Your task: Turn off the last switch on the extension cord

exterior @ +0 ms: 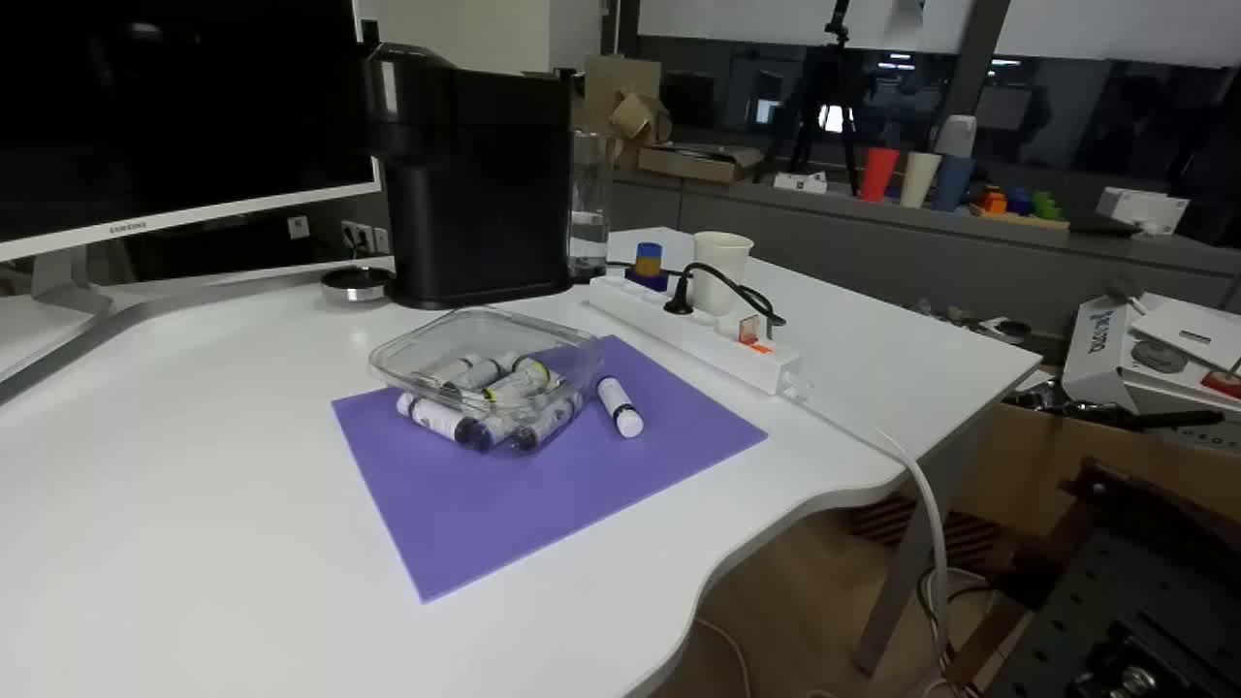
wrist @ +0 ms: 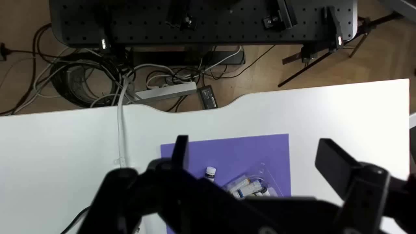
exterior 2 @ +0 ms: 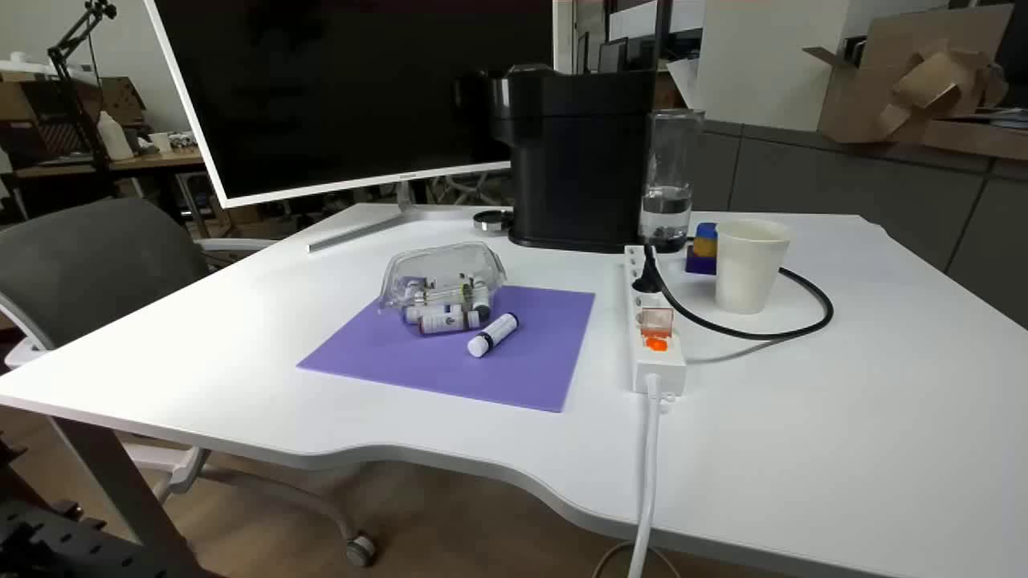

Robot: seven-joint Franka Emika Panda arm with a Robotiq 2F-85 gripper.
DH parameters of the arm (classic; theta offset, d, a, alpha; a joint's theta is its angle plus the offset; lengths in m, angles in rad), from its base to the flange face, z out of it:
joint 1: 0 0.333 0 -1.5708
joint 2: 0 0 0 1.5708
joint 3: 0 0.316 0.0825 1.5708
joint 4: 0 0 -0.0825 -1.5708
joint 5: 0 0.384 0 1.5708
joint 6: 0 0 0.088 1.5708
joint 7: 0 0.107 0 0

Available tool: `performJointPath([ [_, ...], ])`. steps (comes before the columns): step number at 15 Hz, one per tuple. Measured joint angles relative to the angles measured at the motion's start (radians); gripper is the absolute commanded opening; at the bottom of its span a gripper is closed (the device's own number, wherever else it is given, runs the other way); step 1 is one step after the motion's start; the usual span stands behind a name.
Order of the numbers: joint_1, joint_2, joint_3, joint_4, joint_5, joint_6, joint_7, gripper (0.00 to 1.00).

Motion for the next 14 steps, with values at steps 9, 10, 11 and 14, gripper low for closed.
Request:
performJointPath([
  [9,0.000,0.000,0.000,0.000,0.000,0.001,0.000,1.00],
  [10,0.000,0.000,0.000,0.000,0.000,0.001,0.000,1.00],
  [11,0.000,0.000,0.000,0.000,0.000,0.001,0.000,1.00],
  [14,-0.018,0.000,0.010,-0.008,-0.014,0.102,0.008,1.00],
])
